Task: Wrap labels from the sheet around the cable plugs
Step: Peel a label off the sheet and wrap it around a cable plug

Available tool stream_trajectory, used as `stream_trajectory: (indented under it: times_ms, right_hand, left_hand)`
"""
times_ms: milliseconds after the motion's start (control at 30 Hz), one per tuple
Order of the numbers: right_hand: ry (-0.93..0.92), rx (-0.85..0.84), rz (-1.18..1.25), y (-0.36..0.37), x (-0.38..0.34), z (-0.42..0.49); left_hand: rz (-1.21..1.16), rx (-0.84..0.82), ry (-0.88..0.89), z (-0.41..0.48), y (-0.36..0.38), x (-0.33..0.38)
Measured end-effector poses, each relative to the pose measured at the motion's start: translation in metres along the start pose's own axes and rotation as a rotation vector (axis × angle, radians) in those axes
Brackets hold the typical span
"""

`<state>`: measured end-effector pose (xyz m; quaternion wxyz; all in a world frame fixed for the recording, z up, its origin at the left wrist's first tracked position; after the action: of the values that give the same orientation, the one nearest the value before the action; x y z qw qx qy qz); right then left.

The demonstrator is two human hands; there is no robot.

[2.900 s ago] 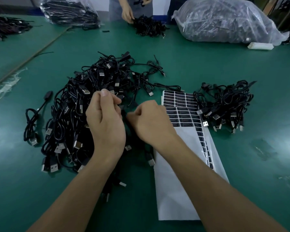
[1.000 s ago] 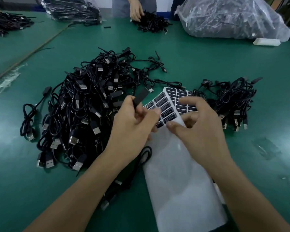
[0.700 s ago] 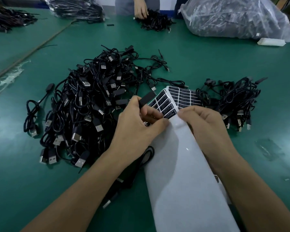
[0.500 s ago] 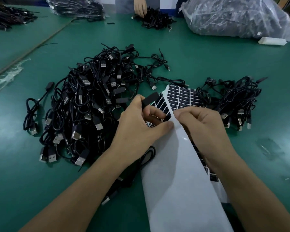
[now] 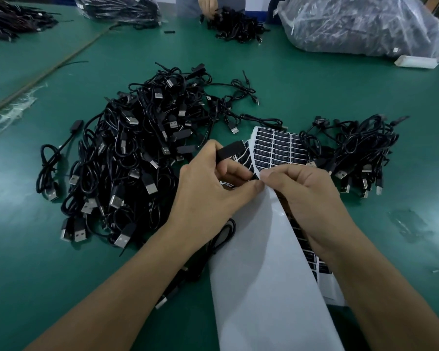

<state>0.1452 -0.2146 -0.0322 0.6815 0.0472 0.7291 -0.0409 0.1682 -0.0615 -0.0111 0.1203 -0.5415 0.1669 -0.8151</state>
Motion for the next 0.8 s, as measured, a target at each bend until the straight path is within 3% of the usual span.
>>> stream_trajectory:
  times_ms: [533, 800]
  right_hand:
    - [0.014, 0.072, 0.042, 0.001, 0.006, 0.001]
    - [-0.005, 0.092, -0.004, -0.002, 0.006, 0.000]
  left_hand:
    - [0.137, 0.050, 0.124, -0.003, -0.003, 0.014]
    - [0.166, 0.075, 0.105, -0.002, -0.004, 0.011]
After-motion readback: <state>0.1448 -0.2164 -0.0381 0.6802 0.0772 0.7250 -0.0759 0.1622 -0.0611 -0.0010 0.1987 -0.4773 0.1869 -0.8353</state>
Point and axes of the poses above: each hand's wrist, its own z-axis towards the middle knuckle, its own y-axis out of the palm, x = y × z, the point moved 10 cm from there along z, towards the middle knuckle, and after that the axes turned 9 degrees about z, right-handed, at the moved point
